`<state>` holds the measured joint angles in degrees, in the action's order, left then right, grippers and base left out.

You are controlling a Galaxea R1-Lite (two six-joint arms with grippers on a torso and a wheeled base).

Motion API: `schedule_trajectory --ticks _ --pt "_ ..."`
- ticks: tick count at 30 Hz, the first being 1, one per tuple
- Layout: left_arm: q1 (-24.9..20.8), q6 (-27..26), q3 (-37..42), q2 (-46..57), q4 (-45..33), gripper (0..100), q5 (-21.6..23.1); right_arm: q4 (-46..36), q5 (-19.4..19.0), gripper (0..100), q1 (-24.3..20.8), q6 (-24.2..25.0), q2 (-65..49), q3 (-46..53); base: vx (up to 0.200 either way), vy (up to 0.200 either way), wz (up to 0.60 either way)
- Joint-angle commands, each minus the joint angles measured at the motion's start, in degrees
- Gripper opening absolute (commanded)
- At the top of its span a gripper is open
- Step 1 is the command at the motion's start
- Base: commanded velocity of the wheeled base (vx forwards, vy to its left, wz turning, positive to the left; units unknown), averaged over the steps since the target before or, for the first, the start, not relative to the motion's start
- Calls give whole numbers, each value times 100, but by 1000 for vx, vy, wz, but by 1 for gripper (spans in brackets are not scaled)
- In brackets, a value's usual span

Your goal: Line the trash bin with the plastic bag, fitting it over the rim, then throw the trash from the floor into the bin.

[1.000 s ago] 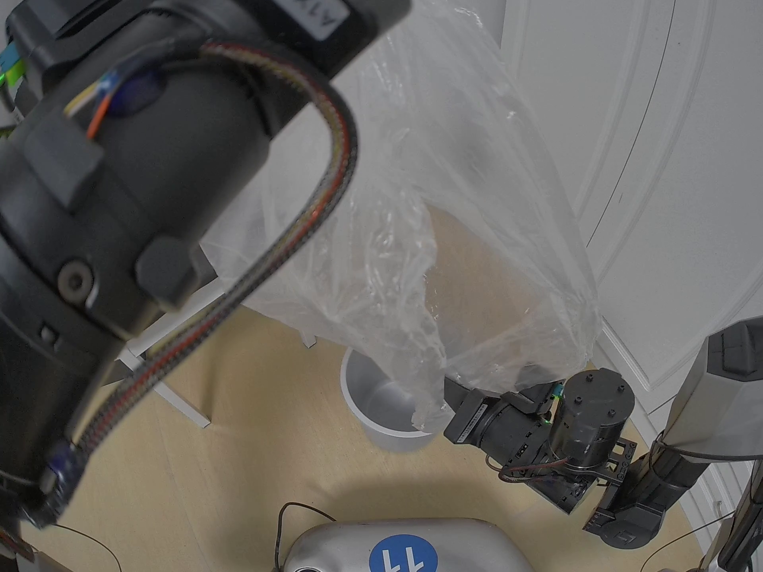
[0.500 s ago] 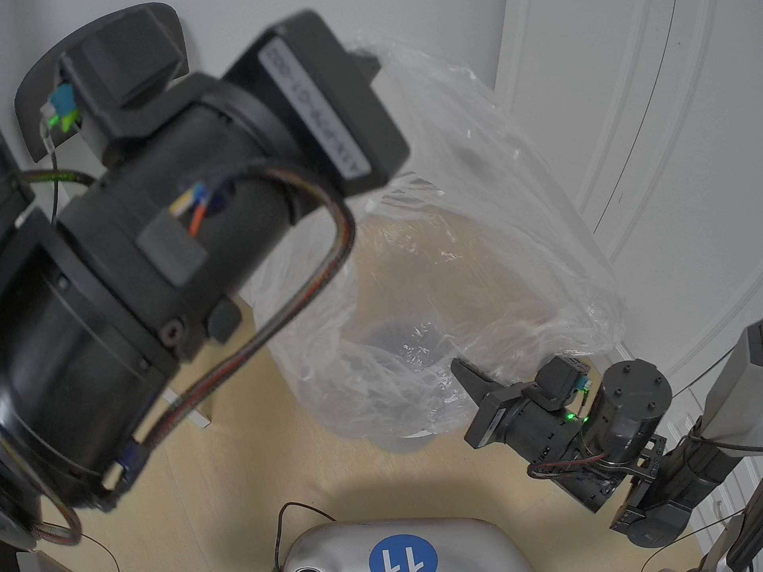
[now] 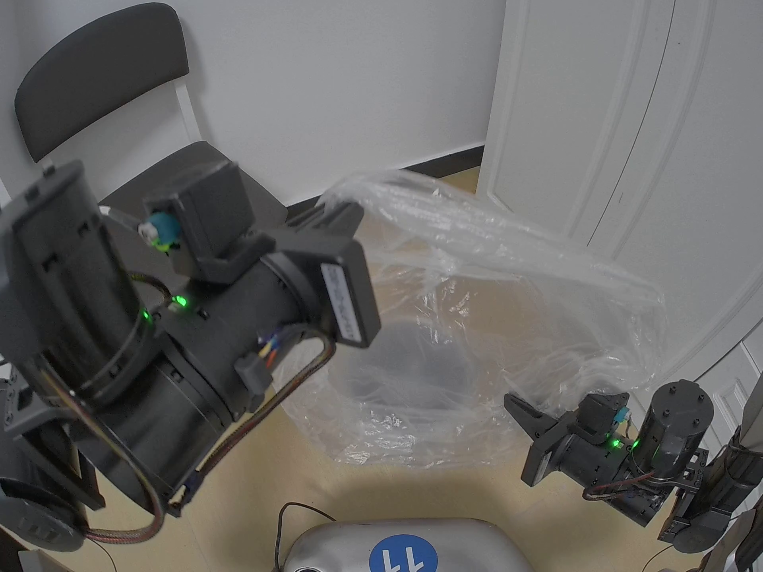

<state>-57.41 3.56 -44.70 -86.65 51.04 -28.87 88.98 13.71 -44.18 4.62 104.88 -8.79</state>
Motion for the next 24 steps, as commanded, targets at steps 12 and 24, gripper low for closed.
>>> schedule_trajectory --ticks 12,24 --pt "951 -505 366 -625 2 0 4 -109 -730 0 507 -436 -389 387 0 0 0" --pt "1381 -769 506 -766 2 0 4 -5461 -2365 0 1816 -594 -1971 -2136 0 0 0"
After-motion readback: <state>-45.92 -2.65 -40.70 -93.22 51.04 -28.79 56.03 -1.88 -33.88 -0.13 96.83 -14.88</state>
